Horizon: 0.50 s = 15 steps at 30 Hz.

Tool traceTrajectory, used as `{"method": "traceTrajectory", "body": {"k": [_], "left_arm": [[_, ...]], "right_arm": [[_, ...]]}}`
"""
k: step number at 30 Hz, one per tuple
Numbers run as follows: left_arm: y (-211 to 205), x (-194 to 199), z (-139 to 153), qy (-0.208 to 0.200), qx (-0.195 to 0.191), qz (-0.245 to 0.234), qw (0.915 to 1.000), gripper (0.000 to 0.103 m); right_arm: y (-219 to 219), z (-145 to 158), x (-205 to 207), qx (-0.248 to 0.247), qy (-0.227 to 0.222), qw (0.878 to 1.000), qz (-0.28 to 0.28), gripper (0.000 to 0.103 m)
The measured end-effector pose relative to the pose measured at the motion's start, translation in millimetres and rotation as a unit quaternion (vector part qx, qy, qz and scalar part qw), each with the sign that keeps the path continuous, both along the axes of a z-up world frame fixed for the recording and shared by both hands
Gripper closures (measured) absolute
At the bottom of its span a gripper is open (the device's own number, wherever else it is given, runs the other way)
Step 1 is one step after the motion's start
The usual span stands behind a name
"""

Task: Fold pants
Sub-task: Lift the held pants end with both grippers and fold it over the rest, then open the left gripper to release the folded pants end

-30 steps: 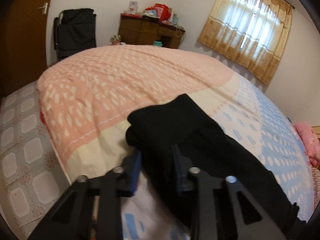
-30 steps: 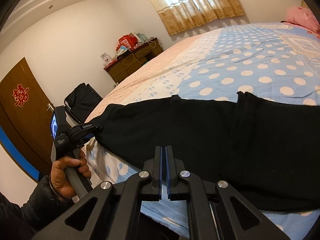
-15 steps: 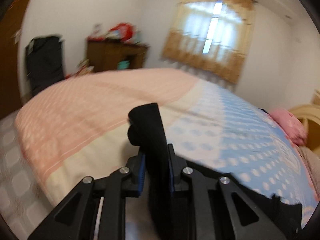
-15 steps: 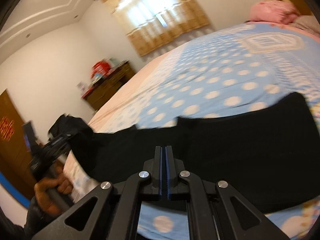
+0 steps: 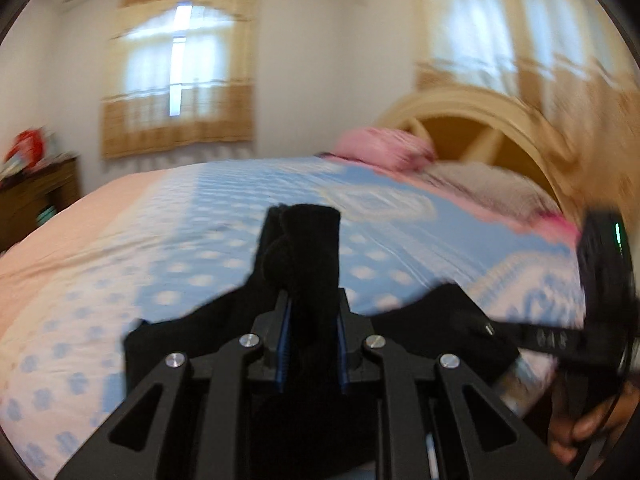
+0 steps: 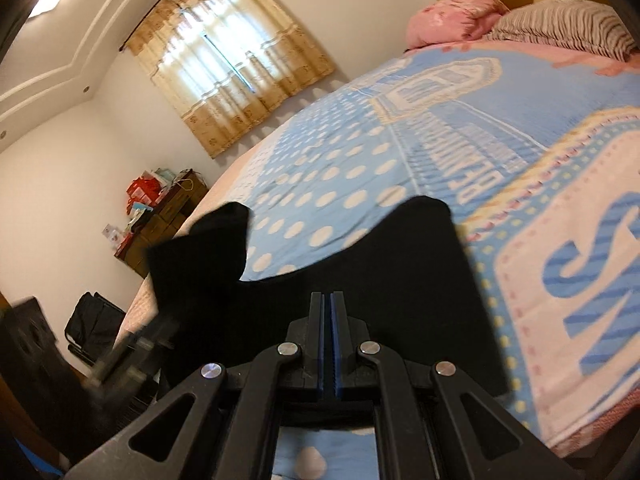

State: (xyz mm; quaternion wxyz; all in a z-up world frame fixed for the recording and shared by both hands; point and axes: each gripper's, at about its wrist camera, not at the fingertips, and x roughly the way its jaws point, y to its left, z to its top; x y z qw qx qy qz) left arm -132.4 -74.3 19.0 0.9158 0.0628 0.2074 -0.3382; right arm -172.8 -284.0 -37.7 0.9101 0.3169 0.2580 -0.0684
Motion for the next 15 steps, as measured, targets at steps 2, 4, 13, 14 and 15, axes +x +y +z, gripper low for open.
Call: {"method": "traceTrajectory", "body": {"k": [2,4,13,14,15], "left_arm": [[-19,-5,-15,0.004,0.029,-0.023,0.9993,0.084],[-31,-6,-28,0.008,0.050,-0.032,0.9982,0.084],[-35,-5,-51,0.025,0.118,-0.069,0.9903,0.069],[-33,-8,-48,0.023,0.125,-0.080,0.9886,0.050],[-29,-9,-45,0.021,0.133,-0.087,0.9870,0.041]], "right_arm": [[-2,-3,-2,0.003,0.005,1.000,-0.002,0.099],[-4,-7,-2,0.015,0.004,1.000,0.001,0.099],[-10,-6,5,0.113,-0.029,0.993,0.026,0.040],[-10,-3,3,0.117,-0.042,0.992,0.024,0.039],[-9,0,3,0.117,-0.052,0.991,0.031,0.039]]}}
